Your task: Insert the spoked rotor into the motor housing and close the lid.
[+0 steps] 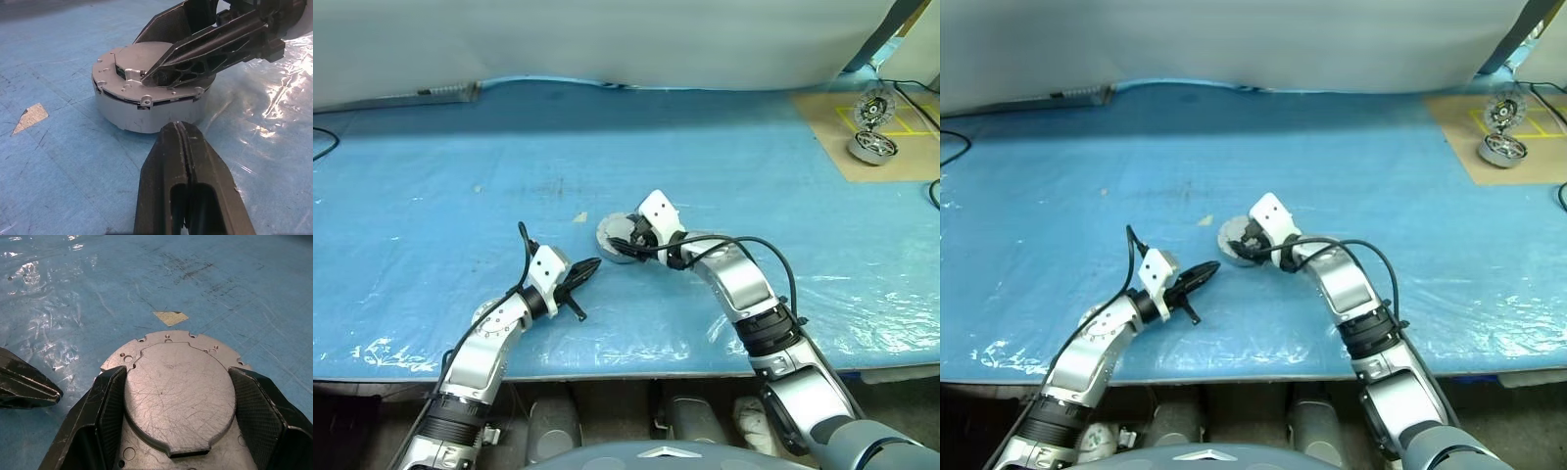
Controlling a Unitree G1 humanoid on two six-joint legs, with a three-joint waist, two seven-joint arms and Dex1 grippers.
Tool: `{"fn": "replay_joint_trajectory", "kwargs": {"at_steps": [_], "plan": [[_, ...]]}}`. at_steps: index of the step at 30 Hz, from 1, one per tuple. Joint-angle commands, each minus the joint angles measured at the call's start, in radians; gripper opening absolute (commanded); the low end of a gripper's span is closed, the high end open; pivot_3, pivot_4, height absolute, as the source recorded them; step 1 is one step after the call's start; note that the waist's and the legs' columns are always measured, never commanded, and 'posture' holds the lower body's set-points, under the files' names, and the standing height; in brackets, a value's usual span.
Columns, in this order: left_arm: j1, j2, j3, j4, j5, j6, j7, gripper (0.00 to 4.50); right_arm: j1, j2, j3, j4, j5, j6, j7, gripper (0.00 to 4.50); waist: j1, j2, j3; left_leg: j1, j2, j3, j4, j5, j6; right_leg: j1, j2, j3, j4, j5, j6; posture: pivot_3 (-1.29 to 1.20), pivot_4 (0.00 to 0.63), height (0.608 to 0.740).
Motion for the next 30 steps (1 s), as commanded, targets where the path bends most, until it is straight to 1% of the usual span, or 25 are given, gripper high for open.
{"fn": "replay_joint_trajectory", "kwargs": {"at_steps": [1, 12, 17, 24, 30], "plan": [[0.006, 0.005, 0.009, -0.03, -0.008, -0.009, -0.001, 0.0, 0.006, 0.005, 0.01, -0.033, -0.006, -0.006, -0.006, 2.96, 0.0, 0.0, 0.0, 0.0, 0.0, 0.0, 0.0, 0.0, 0.0, 0.0, 0.0, 0.0, 0.0, 0.0, 0.0, 0.0, 0.15, 0.74], [0.013, 0.004, 0.008, -0.037, -0.008, -0.002, 0.003, 0.0, 0.025, 0.016, 0.036, -0.059, -0.042, 0.007, -0.046, 2.96, 0.0, 0.0, 0.0, 0.001, 0.0, 0.0, 0.0, 0.0, 0.0, 0.0, 0.0, 0.0, 0.0, 0.0, 0.0, 0.0, 0.15, 0.74], [0.012, 0.003, 0.006, -0.038, -0.008, 0.002, 0.003, 0.0, 0.019, 0.014, 0.047, -0.039, -0.064, 0.027, -0.062, 2.96, -0.001, 0.0, 0.0, 0.001, 0.0, 0.0, 0.0, 0.0, 0.0, 0.0, 0.0, 0.0, 0.0, 0.0, 0.0, 0.0, 0.15, 0.74], [0.011, 0.003, 0.005, -0.038, -0.008, 0.005, 0.003, 0.0, 0.024, -0.018, 0.064, -0.016, -0.065, 0.001, -0.021, 2.96, 0.0, 0.0, 0.0, 0.003, 0.0, 0.0, 0.0, 0.0, 0.0, 0.003, 0.0, 0.001, 0.0, 0.0, 0.001, 0.0, 0.15, 0.74], [0.012, 0.006, 0.006, -0.038, -0.009, 0.005, -0.001, 0.0, 0.009, -0.038, 0.07, 0.014, -0.076, 0.02, 0.002, 2.96, 0.0, 0.0, 0.0, 0.003, -0.001, 0.0, -0.001, 0.0, 0.0, 0.003, 0.0, 0.001, -0.001, 0.0, 0.001, 0.0, 0.15, 0.74]]}}
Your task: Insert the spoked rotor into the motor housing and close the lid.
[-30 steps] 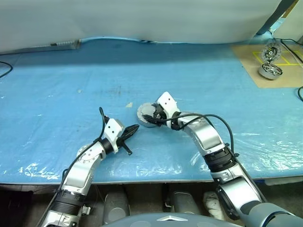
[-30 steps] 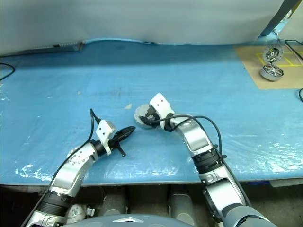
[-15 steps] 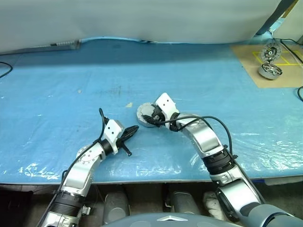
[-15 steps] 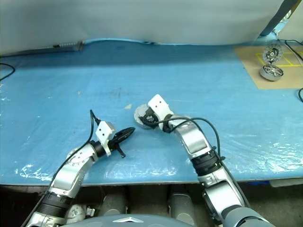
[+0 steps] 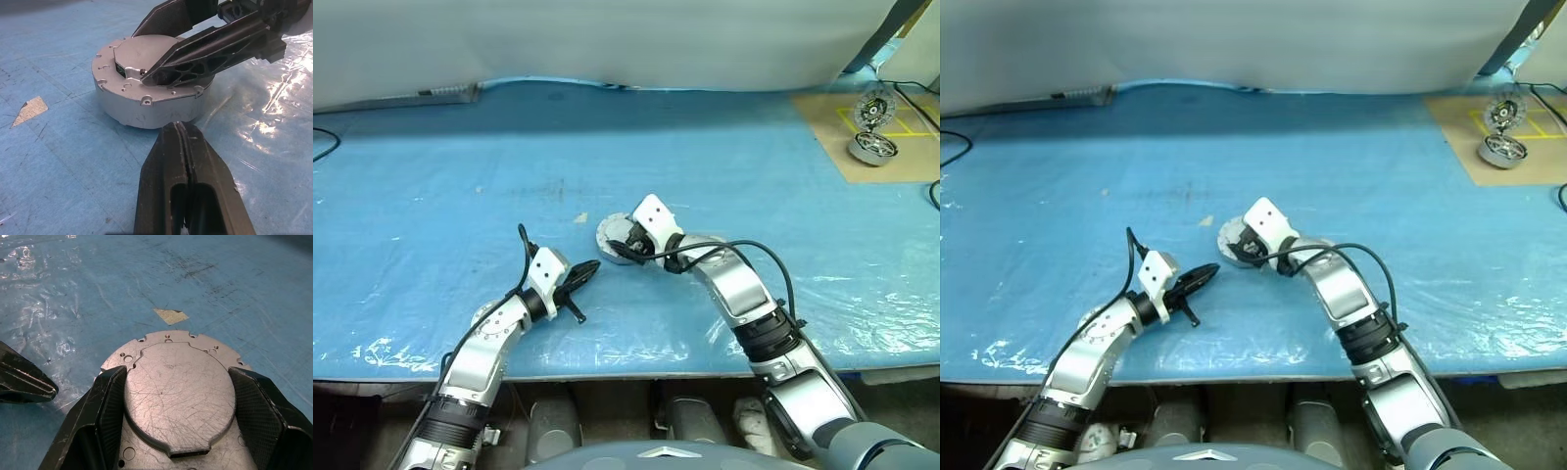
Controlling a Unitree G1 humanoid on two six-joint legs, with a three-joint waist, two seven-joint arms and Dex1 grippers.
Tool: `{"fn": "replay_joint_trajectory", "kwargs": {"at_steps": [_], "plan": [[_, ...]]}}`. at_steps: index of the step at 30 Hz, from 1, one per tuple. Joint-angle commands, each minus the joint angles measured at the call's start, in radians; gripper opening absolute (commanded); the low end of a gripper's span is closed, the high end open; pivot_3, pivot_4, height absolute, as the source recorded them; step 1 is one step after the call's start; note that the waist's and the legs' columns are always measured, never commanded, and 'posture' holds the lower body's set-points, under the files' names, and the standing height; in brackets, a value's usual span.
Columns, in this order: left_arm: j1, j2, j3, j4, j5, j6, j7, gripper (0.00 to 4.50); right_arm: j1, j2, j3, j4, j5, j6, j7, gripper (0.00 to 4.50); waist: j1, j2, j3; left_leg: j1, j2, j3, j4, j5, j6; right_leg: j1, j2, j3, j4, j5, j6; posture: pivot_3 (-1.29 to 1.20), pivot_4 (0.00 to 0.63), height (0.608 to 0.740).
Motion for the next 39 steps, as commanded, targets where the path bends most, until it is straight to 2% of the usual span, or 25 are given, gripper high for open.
{"fn": "replay_joint_trajectory", "kwargs": {"at_steps": [1, 9, 17, 21, 26, 29, 33, 39], "plan": [[0.001, 0.005, 0.007, -0.035, -0.009, -0.003, -0.002, 0.0, 0.007, -0.02, 0.024, 0.036, -0.02, 0.027, 0.019, 2.96, 0.0, 0.0, 0.0, 0.0, 0.0, 0.0, 0.0, 0.0, 0.0, 0.0, 0.0, 0.0, 0.0, 0.0, 0.0, 0.0, 0.15, 0.74], [-0.002, 0.008, 0.009, -0.033, -0.009, 0.0, -0.002, 0.0, -0.011, 0.056, -0.034, 0.038, 0.031, 0.122, -0.021, 2.96, -0.002, 0.0, 0.0, 0.004, 0.0, 0.0, -0.001, 0.0, 0.0, 0.003, 0.0, 0.0, 0.0, 0.0, 0.0, 0.0, 0.15, 0.74], [-0.035, -0.005, 0.068, -0.042, -0.043, 0.06, 0.055, 0.0, 0.001, 0.011, 0.041, 0.034, -0.014, 0.115, 0.006, 2.96, -0.001, 0.0, 0.0, 0.011, -0.001, 0.0, -0.004, 0.0, 0.0, 0.009, 0.0, 0.001, -0.003, -0.001, 0.001, 0.0, 0.15, 0.74], [-0.153, -0.031, 0.174, -0.033, -0.151, 0.289, 0.168, 0.0, -0.004, 0.015, 0.034, 0.045, -0.016, 0.114, -0.003, 2.96, -0.001, 0.0, 0.0, 0.011, -0.001, 0.0, -0.004, 0.0, 0.0, 0.009, 0.0, 0.001, -0.003, -0.001, 0.001, 0.0, 0.15, 0.74], [-0.303, -0.044, 0.321, -0.021, -0.417, 0.682, 0.24, 0.0, -0.008, 0.019, 0.032, 0.052, -0.017, 0.113, -0.005, 2.96, -0.002, 0.0, 0.0, 0.012, -0.002, 0.0, -0.004, 0.0, 0.0, 0.01, 0.0, 0.001, -0.003, -0.001, 0.001, 0.0, 0.15, 0.74], [-0.366, -0.064, 0.399, -0.007, -0.561, 0.829, 0.269, 0.0, -0.01, 0.021, 0.031, 0.054, -0.017, 0.114, -0.006, 2.96, -0.002, 0.0, 0.0, 0.011, -0.002, 0.0, -0.004, 0.0, 0.0, 0.01, 0.0, 0.001, -0.004, -0.001, 0.001, 0.0, 0.15, 0.74], [-0.411, -0.08, 0.443, 0.035, -0.629, 0.924, 0.315, 0.0, -0.011, 0.024, 0.031, 0.058, -0.018, 0.114, -0.009, 2.96, -0.002, 0.0, 0.0, 0.011, -0.002, 0.0, -0.005, 0.0, 0.0, 0.01, 0.0, 0.001, -0.004, -0.001, 0.001, 0.0, 0.15, 0.74], [-0.385, -0.088, 0.39, 0.014, -0.614, 0.973, 0.325, 0.0, -0.007, 0.028, 0.036, 0.054, -0.02, 0.116, -0.013, 2.96, -0.002, 0.0, 0.0, 0.011, -0.002, 0.0, -0.006, 0.0, 0.0, 0.01, 0.0, 0.001, -0.005, -0.001, 0.001, 0.0, 0.15, 0.74]]}}
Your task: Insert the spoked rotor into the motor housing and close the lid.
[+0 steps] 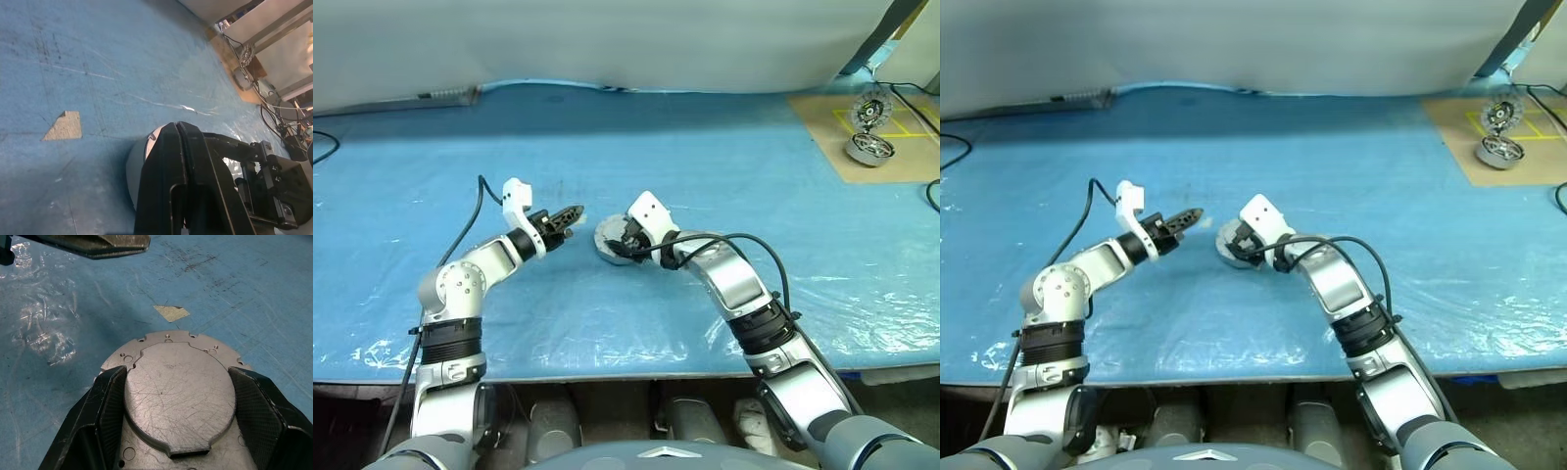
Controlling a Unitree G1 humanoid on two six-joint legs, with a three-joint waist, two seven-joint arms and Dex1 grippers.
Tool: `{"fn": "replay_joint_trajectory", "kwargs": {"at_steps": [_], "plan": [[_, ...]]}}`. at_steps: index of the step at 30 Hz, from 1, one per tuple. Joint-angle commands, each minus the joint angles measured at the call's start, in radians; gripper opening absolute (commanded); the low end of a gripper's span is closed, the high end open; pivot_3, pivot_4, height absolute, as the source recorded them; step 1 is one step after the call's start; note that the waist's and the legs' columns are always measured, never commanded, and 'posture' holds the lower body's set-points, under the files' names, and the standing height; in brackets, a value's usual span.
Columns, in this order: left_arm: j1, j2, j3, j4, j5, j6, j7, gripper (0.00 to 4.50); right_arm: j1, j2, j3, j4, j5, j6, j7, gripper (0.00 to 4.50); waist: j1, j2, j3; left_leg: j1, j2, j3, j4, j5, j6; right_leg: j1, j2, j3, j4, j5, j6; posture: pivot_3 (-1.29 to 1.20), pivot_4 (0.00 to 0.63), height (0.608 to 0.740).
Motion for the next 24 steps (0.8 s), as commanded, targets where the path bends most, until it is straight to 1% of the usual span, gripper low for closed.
{"fn": "replay_joint_trajectory", "kwargs": {"at_steps": [1, 10, 14, 24], "plan": [[0.018, -0.004, -0.039, -0.03, 0.001, 0.018, 0.003, 0.0, 0.026, 0.003, 0.03, 0.04, -0.019, 0.03, -0.006, 2.96, 0.0, 0.0, 0.0, 0.0, 0.0, 0.0, 0.0, 0.0, 0.0, 0.0, 0.0, 0.0, 0.0, 0.0, 0.0, 0.0, 0.15, 0.74], [0.045, -0.049, -0.091, 0.022, 0.06, -0.006, 0.033, 0.0, 0.024, 0.008, 0.038, 0.044, -0.022, 0.027, -0.001, 2.96, -0.002, 0.0, 0.0, 0.0, 0.0, 0.0, -0.005, 0.0, 0.0, 0.0, 0.0, 0.0, -0.004, 0.0, 0.0, 0.0, 0.15, 0.74], [0.051, -0.052, -0.1, 0.023, 0.065, 0.004, 0.036, 0.0, 0.025, 0.007, 0.038, 0.041, -0.024, 0.029, 0.001, 2.96, -0.002, 0.0, 0.0, 0.0, 0.0, 0.0, -0.006, 0.0, 0.0, 0.003, 0.0, 0.0, -0.007, -0.002, 0.004, 0.0, 0.15, 0.74], [0.068, -0.052, -0.118, -0.01, 0.063, 0.051, 0.061, 0.0, 0.032, 0.008, 0.043, 0.031, -0.026, 0.037, 0.0, 2.96, -0.002, 0.0, 0.0, 0.001, 0.0, 0.0, -0.007, 0.0, 0.0, 0.004, 0.0, 0.0, -0.008, -0.002, 0.005, 0.0, 0.15, 0.74]]}}
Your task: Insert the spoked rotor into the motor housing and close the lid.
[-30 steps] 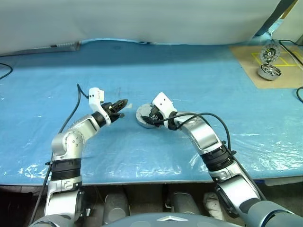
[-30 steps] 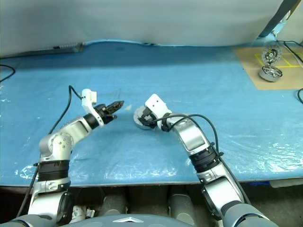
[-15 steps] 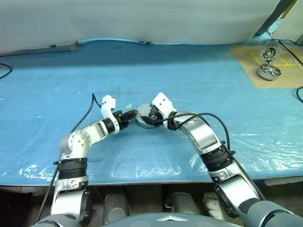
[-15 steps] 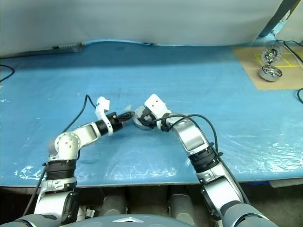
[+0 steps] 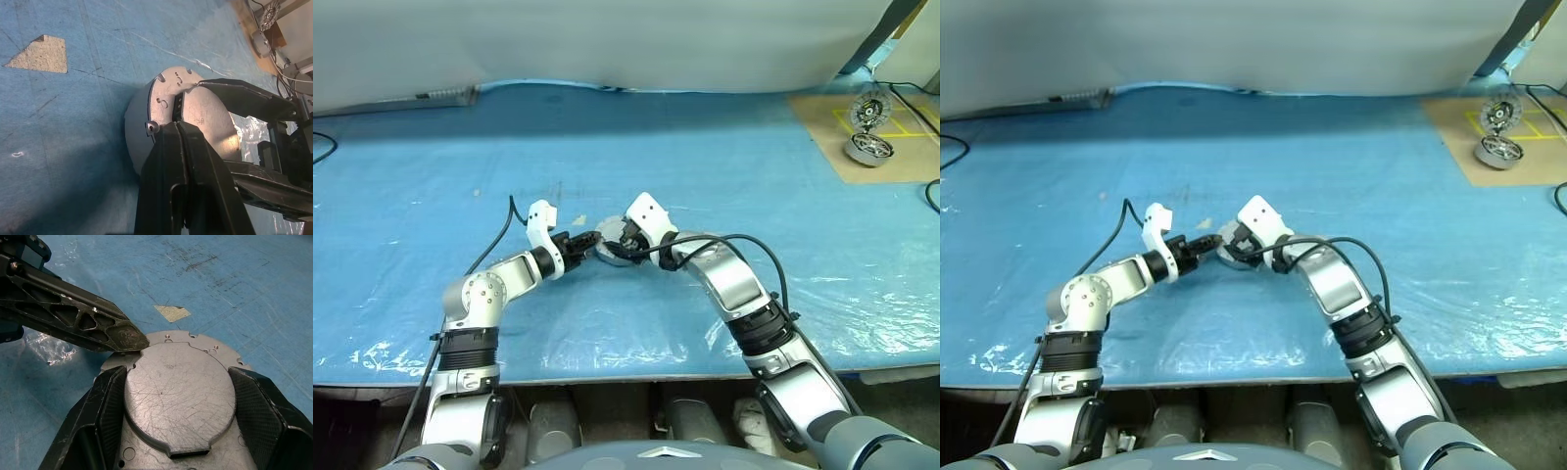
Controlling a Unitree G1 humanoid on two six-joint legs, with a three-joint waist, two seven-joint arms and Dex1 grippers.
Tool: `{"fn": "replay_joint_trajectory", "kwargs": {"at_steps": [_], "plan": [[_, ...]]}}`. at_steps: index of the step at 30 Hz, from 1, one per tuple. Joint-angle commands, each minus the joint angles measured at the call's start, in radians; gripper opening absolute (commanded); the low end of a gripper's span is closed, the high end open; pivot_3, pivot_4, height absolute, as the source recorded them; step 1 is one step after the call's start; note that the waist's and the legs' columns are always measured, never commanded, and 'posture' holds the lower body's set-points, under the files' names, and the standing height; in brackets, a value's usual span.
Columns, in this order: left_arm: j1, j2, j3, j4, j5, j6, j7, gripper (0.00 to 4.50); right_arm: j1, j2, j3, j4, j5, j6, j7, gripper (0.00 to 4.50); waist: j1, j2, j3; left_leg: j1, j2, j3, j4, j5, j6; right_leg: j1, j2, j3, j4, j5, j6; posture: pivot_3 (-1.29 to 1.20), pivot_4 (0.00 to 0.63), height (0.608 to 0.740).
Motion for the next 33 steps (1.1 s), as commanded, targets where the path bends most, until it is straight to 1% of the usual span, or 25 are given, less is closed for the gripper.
{"fn": "replay_joint_trajectory", "kwargs": {"at_steps": [1, 5, 6, 7, 8, 9, 12, 14, 15, 17, 21, 25, 33], "plan": [[0.026, -0.004, -0.026, -0.017, 0.014, 0.029, 0.019, 0.0, 0.029, 0.005, 0.036, 0.039, -0.016, 0.034, -0.002, 2.96, 0.0, 0.0, 0.0, 0.0, 0.0, 0.0, 0.0, 0.0, 0.0, 0.0, 0.0, 0.0, 0.0, 0.0, 0.0, 0.0, 0.15, 0.74], [0.02, -0.011, -0.035, -0.005, 0.028, 0.019, 0.03, 0.0, 0.03, 0.012, 0.029, 0.033, 0.005, 0.039, 0.016, 2.96, 0.0, 0.0, 0.0, 0.0, 0.0, 0.0, 0.0, 0.0, 0.0, 0.0, 0.0, 0.0, 0.0, -0.001, 0.002, 0.0, 0.15, 0.74], [0.016, -0.013, -0.036, 0.0, 0.031, 0.015, 0.031, 0.0, 0.03, 0.011, 0.023, 0.026, 0.012, 0.047, 0.021, 3.69, 0.001, 0.0, 0.0, 0.001, 0.0, 0.0, 0.0, 0.0, 0.0, 0.001, 0.0, 0.0, 0.0, -0.001, 0.002, 0.0, 0.15, 0.74], [0.013, -0.014, -0.037, 0.003, 0.034, 0.013, 0.032, 0.0, 0.032, 0.008, 0.019, 0.015, 0.019, 0.054, 0.028, 3.92, 0.001, 0.0, 0.0, 0.001, 0.0, 0.0, 0.0, 0.0, 0.0, 0.001, 0.0, 0.0, -0.001, -0.001, 0.002, 0.0, 0.15, 0.74], [0.01, -0.015, -0.038, 0.005, 0.037, 0.011, 0.031, 0.0, 0.036, 0.003, 0.008, -0.001, 0.03, 0.064, 0.035, 4.33, 0.003, 0.0, 0.0, 0.001, 0.0, 0.0, 0.0, 0.0, 0.0, 0.001, 0.0, 0.0, -0.001, -0.001, 0.002, 0.0, 0.15, 0.74], [0.008, -0.016, -0.038, 0.006, 0.039, 0.009, 0.03, 0.0, 0.042, -0.001, -0.005, -0.018, 0.041, 0.072, 0.039, 4.48, 0.004, 0.0, 0.0, 0.001, 0.0, 0.0, -0.001, 0.0, 0.0, 0.001, 0.0, 0.0, -0.001, -0.001, 0.003, 0.0, 0.15, 0.74], [0.003, -0.015, -0.042, 0.008, 0.045, 0.005, 0.026, 0.0, 0.07, -0.005, -0.078, -0.087, 0.103, 0.085, 0.056, 4.48, 0.008, 0.0, 0.0, 0.001, 0.0, 0.0, -0.001, 0.0, 0.0, 0.001, 0.0, 0.0, -0.002, -0.002, 0.003, 0.0, 0.15, 0.74], [0.004, -0.013, -0.043, 0.007, 0.046, 0.003, 0.023, 0.0, 0.089, 0.013, -0.155, -0.16, 0.194, 0.128, 0.076, 4.48, 0.01, 0.0, 0.0, 0.001, -0.001, -0.001, -0.001, 0.0, 0.0, 0.0, 0.0, -0.001, -0.002, -0.001, 0.003, 0.0, 0.15, 0.74], [0.004, -0.013, -0.044, 0.006, 0.046, 0.002, 0.022, 0.0, 0.094, 0.029, -0.199, -0.191, 0.241, 0.161, 0.076, 4.48, 0.011, 0.0, 0.0, 0.0, -0.001, -0.001, -0.001, 0.0, 0.0, 0.0, -0.001, -0.001, -0.002, 0.0, 0.0, 0.0, 0.15, 0.74], [0.005, -0.011, -0.046, 0.005, 0.047, 0.002, 0.019, 0.0, 0.096, 0.051, -0.269, -0.231, 0.306, 0.212, 0.059, 4.48, 0.01, 0.0, 0.0, -0.001, -0.001, -0.001, -0.003, 0.0, 0.0, -0.001, 0.0, -0.001, -0.003, 0.001, -0.001, 0.0, 0.15, 0.74], [0.004, -0.01, -0.048, 0.005, 0.051, -0.001, 0.014, 0.0, 0.093, 0.093, -0.391, -0.251, 0.387, 0.277, -0.018, 4.48, 0.01, 0.0, 0.0, -0.001, -0.001, -0.001, -0.006, 0.0, 0.0, -0.002, 0.0, -0.001, -0.003, 0.0, -0.001, 0.0, 0.15, 0.74], [0.006, -0.01, -0.05, 0.001, 0.053, -0.003, 0.009, 0.0, 0.094, 0.112, -0.457, -0.245, 0.434, 0.33, -0.085, 4.48, 0.01, 0.0, 0.0, -0.001, -0.002, -0.001, -0.006, 0.0, 0.0, -0.002, -0.001, -0.001, -0.004, 0.0, -0.001, 0.0, 0.15, 0.74], [0.009, -0.017, -0.055, -0.004, 0.057, -0.013, 0.002, 0.0, 0.116, 0.14, -0.535, -0.213, 0.493, 0.465, -0.198, 4.48, 0.012, 0.0, 0.0, -0.001, -0.002, -0.001, -0.007, 0.0, 0.0, -0.002, -0.001, -0.001, -0.004, 0.0, -0.001, 0.0, 0.15, 0.74]]}}
